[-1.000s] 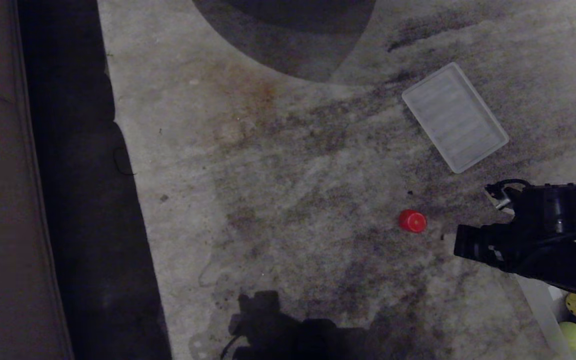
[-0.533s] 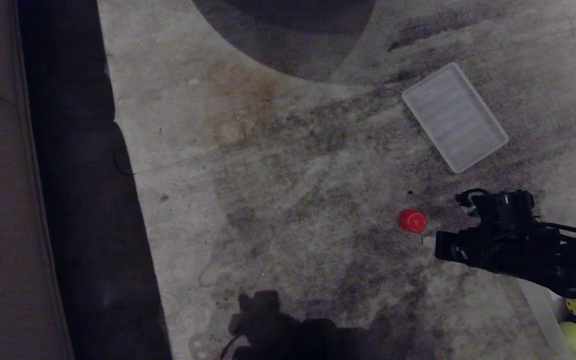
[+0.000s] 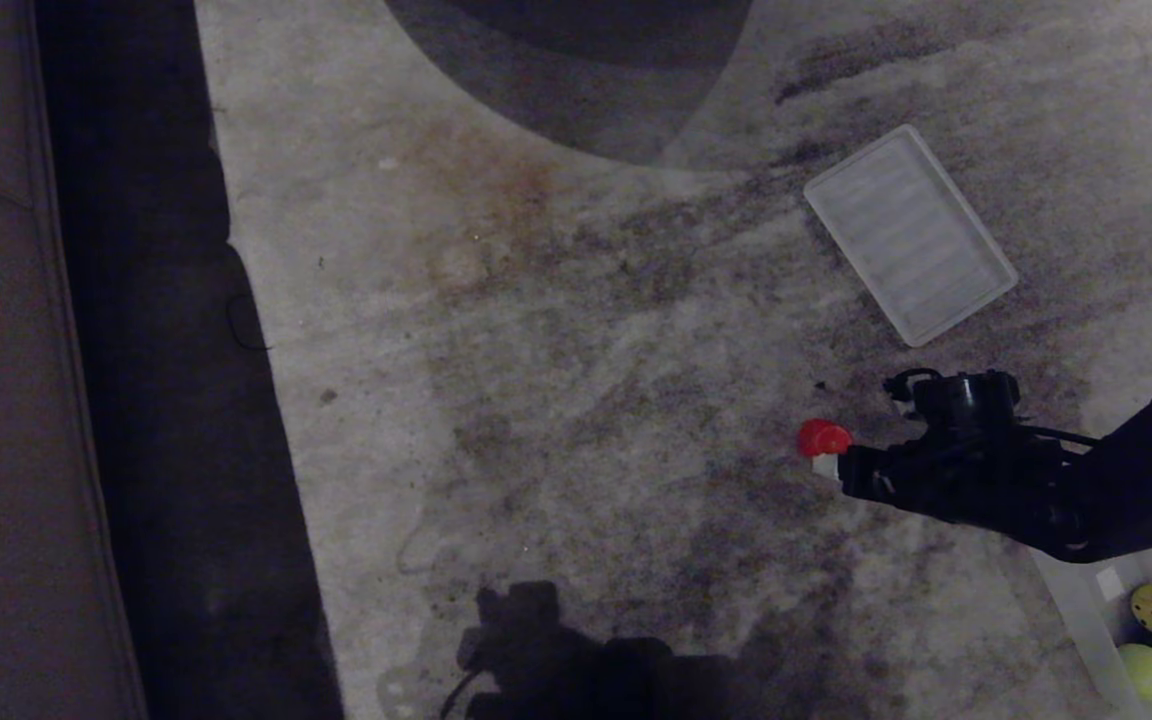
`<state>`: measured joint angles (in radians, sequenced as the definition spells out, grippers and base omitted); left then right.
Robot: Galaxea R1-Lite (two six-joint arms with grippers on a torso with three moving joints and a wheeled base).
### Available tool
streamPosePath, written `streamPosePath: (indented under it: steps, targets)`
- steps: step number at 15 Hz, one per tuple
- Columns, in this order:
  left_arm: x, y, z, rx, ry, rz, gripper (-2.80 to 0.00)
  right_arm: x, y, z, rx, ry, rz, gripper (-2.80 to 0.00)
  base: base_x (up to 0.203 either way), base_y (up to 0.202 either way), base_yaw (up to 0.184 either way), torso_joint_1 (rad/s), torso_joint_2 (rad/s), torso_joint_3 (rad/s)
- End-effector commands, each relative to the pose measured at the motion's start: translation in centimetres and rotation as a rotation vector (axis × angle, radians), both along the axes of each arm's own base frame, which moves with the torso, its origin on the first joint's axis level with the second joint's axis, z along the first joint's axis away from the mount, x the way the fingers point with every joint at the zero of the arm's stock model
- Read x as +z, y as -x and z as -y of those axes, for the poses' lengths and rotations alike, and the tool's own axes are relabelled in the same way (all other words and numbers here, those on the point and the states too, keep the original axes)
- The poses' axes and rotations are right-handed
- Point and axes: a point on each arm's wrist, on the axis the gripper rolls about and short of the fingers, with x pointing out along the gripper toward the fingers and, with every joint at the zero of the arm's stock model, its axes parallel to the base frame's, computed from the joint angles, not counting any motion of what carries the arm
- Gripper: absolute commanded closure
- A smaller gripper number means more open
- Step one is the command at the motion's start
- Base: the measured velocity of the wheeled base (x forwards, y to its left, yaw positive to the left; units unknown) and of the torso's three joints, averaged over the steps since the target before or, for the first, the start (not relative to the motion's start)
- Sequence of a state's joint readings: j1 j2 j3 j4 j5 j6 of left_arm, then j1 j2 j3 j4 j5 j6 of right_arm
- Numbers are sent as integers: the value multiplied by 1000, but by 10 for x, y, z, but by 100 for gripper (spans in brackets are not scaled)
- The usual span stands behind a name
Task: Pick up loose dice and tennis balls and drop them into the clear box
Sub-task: Pick up toys out of the box
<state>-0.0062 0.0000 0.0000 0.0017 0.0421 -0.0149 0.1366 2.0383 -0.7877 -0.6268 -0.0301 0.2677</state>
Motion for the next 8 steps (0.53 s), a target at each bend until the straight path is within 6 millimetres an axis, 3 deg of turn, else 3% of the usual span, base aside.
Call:
streamPosePath:
  steps: [1, 8]
  targets:
    - [0, 0, 0, 1, 0, -3, 0, -9, -10, -1, -4, -1, -10, -280, 0, 0, 0, 0, 0, 0]
    - [0, 0, 0, 1, 0, -3, 0, -16, -37, -4, -61, -56, 12, -280, 0, 0, 0, 0, 0, 0]
